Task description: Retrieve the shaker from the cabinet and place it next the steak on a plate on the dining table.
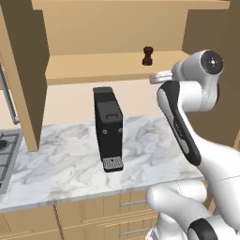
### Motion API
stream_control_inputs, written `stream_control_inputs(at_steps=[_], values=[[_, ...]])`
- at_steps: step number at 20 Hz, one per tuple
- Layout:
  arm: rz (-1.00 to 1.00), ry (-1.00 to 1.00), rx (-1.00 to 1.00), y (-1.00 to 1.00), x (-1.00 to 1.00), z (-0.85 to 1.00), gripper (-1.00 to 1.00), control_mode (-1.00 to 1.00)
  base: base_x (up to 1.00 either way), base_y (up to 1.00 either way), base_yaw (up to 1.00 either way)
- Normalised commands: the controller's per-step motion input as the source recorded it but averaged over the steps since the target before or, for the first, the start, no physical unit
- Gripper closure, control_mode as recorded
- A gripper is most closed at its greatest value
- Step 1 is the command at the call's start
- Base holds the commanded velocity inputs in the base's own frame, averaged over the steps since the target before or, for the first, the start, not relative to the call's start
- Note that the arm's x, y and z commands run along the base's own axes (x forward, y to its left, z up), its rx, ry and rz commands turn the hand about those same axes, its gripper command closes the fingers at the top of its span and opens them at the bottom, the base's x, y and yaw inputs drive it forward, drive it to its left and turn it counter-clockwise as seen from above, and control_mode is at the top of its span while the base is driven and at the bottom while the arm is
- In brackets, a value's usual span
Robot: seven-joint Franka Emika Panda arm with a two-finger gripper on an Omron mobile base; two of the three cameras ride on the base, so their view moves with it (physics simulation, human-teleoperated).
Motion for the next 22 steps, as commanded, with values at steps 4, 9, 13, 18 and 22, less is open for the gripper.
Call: stream_control_inputs(at_steps=[4, 9, 13, 18, 22], values=[[-0.07, 0.01, 0.06, 0.0, 0.12, 0.37, -1.0, -1.0, 0.0, 0.0, 0.0], [-0.07, 0.04, 0.04, 0.0, 0.25, 0.16, -1.0, -1.0, 0.0, 0.0, 0.0], [-0.02, 0.04, 0.04, 0.0, 0.25, 0.11, -1.0, -1.0, 0.0, 0.0, 0.0], [0.0, 0.01, 0.06, -0.05, 0.12, 0.04, -1.0, -1.0, 0.0, 0.0, 0.0], [0.0, 0.0, 0.06, -0.07, 0.15, 0.0, -1.0, -1.0, 0.0, 0.0, 0.0]])
